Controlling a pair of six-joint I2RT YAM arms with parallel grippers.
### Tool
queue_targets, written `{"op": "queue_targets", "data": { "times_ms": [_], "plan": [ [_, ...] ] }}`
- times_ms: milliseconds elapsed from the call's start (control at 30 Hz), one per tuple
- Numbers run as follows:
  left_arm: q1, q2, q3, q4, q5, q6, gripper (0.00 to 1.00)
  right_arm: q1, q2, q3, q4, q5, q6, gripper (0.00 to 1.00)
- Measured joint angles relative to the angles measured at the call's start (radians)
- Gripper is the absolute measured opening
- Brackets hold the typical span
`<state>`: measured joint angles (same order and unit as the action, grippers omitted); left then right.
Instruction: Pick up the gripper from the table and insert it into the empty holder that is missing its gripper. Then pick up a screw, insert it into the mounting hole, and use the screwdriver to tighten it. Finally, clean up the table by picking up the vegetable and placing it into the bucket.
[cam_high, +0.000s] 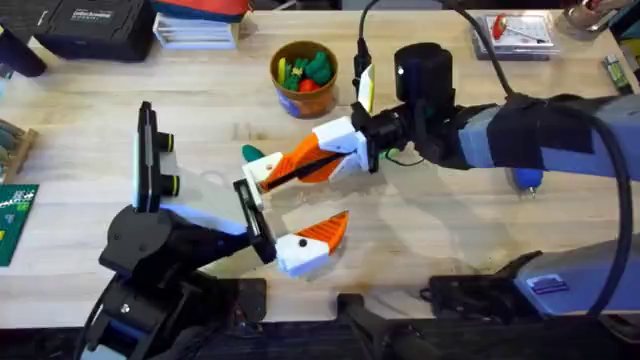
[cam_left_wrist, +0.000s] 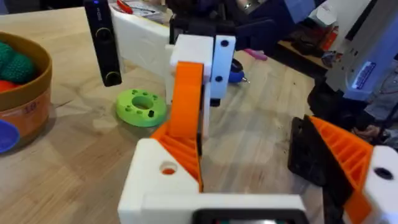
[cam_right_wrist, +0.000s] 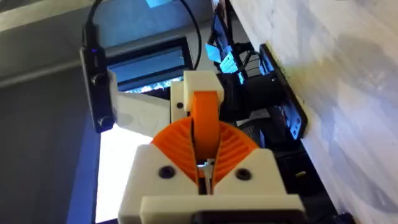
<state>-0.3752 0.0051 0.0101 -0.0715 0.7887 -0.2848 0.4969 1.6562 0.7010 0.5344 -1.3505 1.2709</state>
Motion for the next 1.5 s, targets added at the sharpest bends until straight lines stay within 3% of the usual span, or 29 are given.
{"op": "queue_targets", "data": {
  "times_ms": [367, 967, 1167, 1267, 1400, 1500],
  "plan": [
    [0.006, 0.000, 0.000, 0.000, -0.034, -0.012, 0.985, 0.025, 0.000, 0.004, 0.010, 0.066, 0.000, 0.080],
    [0.000, 0.000, 0.000, 0.000, -0.003, -0.010, 0.986, 0.055, 0.000, 0.004, 0.006, 0.099, 0.000, 0.351],
    [0.000, 0.000, 0.000, 0.000, 0.001, -0.010, 0.986, 0.041, 0.000, 0.004, 0.008, 0.088, 0.000, 0.496],
    [0.000, 0.000, 0.000, 0.000, 0.001, -0.011, 0.986, 0.033, 0.000, 0.004, 0.008, 0.087, 0.000, 0.635],
    [0.000, 0.000, 0.000, 0.000, 0.001, -0.010, 0.985, 0.029, 0.000, 0.004, 0.008, 0.086, -0.011, 0.963],
    [0.000, 0.000, 0.000, 0.000, 0.002, -0.010, 0.985, 0.015, 0.000, 0.004, 0.008, 0.094, -0.035, 0.991]
  ]
}}
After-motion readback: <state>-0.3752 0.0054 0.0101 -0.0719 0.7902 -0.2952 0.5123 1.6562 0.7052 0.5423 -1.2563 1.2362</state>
